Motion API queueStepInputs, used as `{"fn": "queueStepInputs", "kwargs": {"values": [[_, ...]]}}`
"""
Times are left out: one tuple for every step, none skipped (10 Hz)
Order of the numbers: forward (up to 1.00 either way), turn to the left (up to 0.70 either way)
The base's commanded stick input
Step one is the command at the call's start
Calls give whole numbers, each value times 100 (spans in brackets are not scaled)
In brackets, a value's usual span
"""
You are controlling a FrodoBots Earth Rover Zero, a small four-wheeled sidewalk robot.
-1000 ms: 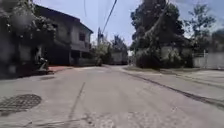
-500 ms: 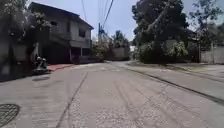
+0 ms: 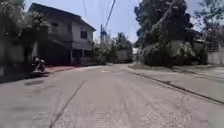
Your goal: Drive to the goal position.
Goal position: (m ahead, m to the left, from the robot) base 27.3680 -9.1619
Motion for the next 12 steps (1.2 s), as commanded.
{"fn": "queueStepInputs", "kwargs": {"values": [[100,0],[100,0],[100,-8],[100,-26],[100,-39],[100,-40],[100,-40],[100,-33],[100,0],[100,0],[100,0],[100,0]]}}
